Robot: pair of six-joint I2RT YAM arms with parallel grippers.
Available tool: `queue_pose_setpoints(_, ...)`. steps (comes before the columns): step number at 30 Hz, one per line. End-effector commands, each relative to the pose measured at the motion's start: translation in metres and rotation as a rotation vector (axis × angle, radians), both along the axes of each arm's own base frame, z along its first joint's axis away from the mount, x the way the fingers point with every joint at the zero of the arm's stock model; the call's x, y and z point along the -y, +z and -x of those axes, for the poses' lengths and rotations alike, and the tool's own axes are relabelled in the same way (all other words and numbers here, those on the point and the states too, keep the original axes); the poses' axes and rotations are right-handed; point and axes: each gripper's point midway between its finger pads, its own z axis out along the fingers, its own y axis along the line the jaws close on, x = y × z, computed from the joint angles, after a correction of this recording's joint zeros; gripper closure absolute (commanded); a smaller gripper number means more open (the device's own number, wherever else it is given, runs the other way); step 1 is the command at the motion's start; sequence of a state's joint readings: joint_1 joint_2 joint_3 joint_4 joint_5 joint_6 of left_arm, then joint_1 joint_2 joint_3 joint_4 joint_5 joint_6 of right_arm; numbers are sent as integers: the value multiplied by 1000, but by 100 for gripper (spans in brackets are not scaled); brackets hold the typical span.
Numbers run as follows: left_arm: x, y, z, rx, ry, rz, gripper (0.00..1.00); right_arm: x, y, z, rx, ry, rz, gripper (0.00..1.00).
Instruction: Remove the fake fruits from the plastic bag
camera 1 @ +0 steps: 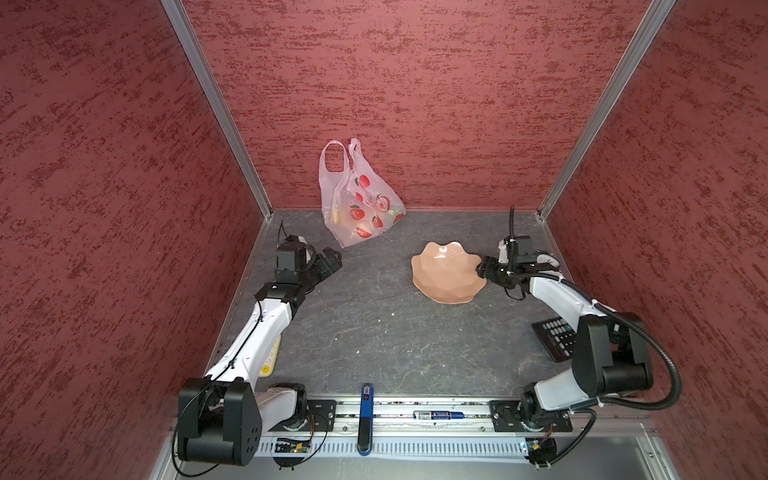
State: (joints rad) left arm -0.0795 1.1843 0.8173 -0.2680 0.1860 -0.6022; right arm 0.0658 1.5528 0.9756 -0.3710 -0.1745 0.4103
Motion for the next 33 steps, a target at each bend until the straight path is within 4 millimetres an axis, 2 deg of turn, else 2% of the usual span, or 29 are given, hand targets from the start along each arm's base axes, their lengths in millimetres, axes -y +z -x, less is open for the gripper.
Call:
queue_pose_setpoints(1,9,10,-7,35,-36,-10,1,-5,-2,-6,-8,22,-11,36)
queue_pose_setpoints(11,14,3,-11,15,-46,-12,1,-18,-29,-11,-58,55,-70,66)
queue_pose_setpoints(21,16,-11,-14,-13,-54,-8,1,-24,-35,-4,-79,63,-107,90)
queue_pose_setpoints(27,19,-15,-17,-6,-68,1,1,-24,-36,17,-115,62,-110,95)
queue_pose_setpoints(30,22,-13,-21,-2,-85,3,1,-24,-33,35,-136,63,-113,95)
queue_pose_setpoints(33,25,-10,-26,8,-108,6,0,-23,-33,62,-167,58,-116,95)
